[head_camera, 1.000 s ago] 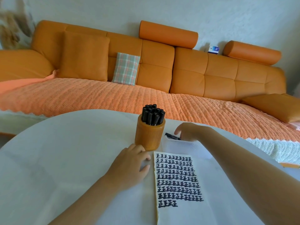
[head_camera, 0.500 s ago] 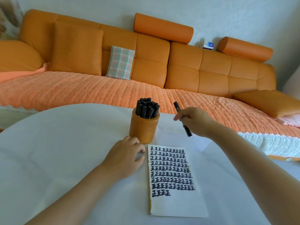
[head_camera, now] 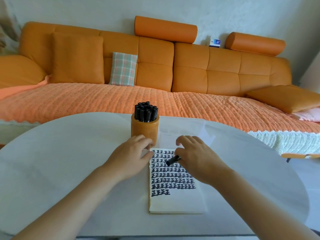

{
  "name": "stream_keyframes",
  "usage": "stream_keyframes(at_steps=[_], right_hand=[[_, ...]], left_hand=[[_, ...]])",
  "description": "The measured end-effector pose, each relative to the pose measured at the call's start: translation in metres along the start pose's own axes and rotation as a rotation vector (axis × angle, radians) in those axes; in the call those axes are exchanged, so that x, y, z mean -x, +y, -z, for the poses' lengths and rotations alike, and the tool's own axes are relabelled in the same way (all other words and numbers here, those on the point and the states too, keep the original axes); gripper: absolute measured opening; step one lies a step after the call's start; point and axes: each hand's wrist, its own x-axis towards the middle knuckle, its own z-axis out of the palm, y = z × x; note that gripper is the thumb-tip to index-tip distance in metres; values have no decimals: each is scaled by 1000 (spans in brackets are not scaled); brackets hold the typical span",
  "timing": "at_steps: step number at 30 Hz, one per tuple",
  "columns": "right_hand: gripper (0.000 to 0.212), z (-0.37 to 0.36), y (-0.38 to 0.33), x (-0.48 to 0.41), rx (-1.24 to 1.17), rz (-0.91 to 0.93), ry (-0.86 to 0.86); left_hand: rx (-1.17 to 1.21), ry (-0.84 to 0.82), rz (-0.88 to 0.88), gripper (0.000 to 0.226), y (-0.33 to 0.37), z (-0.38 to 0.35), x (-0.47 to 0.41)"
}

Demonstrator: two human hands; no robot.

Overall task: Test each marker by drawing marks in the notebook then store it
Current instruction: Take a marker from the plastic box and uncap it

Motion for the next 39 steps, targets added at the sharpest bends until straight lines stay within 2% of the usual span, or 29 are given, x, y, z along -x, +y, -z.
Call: stream_keyframes(at_steps=[5,10,14,16,21,27,33,37,39], right_hand=[[26,-15,-3,7,-52,-60,-129],[48,-17,-11,10,-118,-97,-53],[31,-22,-12,8,-102,-66,96],[24,-25,-14,7,-130,-46,85],[35,-17,-18,9,-179,-80,52],[26,-18,-19,10,-215,-136,-22],[29,-12,-16,8,-265,-141,-40],[39,-8,-21,11,-314,-162,-40],[35,-5,-22,14,-402,-193,-60]], left_hand=[[87,-44,-71,22,21,2,1],[15,-96,-138,28,31,-4,4],[-20,-45,-135,21,31,-12,3],[-30,-20,-137,18,32,-14,3],[20,-44,-129,18,32,-17,2],[106,-71,-103,16,30,-21,1],[112,-31,-100,14,25,-19,1],[90,-11,-106,12,24,-17,2],[73,2,-91,12,21,-16,3]])
